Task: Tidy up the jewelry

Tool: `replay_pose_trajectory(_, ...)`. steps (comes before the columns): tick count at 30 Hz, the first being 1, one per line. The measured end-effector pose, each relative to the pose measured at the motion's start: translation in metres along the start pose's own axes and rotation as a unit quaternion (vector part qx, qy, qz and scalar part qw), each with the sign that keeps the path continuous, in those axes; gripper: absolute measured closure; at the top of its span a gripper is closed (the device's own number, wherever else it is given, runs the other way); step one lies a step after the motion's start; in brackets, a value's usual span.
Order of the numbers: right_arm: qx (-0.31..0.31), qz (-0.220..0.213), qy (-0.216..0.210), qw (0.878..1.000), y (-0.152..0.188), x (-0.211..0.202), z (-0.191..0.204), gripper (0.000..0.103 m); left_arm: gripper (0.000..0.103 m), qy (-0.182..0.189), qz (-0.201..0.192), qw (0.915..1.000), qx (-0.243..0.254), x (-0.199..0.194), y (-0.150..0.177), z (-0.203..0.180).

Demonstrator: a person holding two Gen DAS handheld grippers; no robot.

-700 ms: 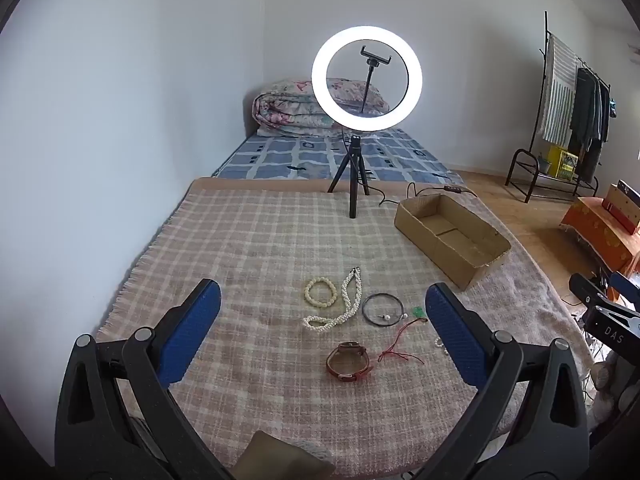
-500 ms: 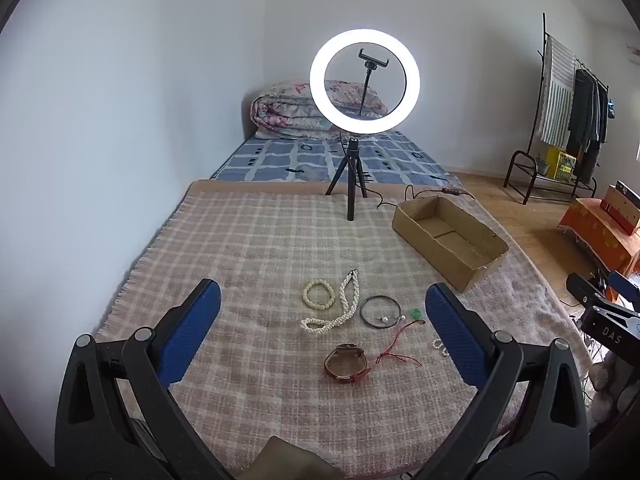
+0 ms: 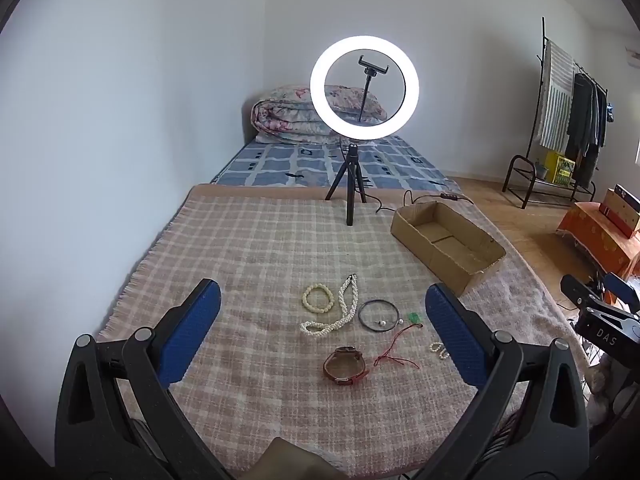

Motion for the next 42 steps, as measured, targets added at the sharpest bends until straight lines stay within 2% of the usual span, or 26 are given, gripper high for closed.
replay_pose_trajectory(42, -0.001, 0.003, -0.012, 1.0, -0.001, 0.003, 0.005, 0.0, 0.0, 0.002, -0.008, 1.0, -0.005, -0.009, -0.008, -0.01)
Point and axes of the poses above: each gripper's, at about its wrist camera, not at the fingertips, and x roughly the way its jaws point, z to its left, y to its underside, the point moved 6 cm from there along x, roughly the way its jaws point, and after that the axes turned 13 degrees about -x, right-handed, at the moved point
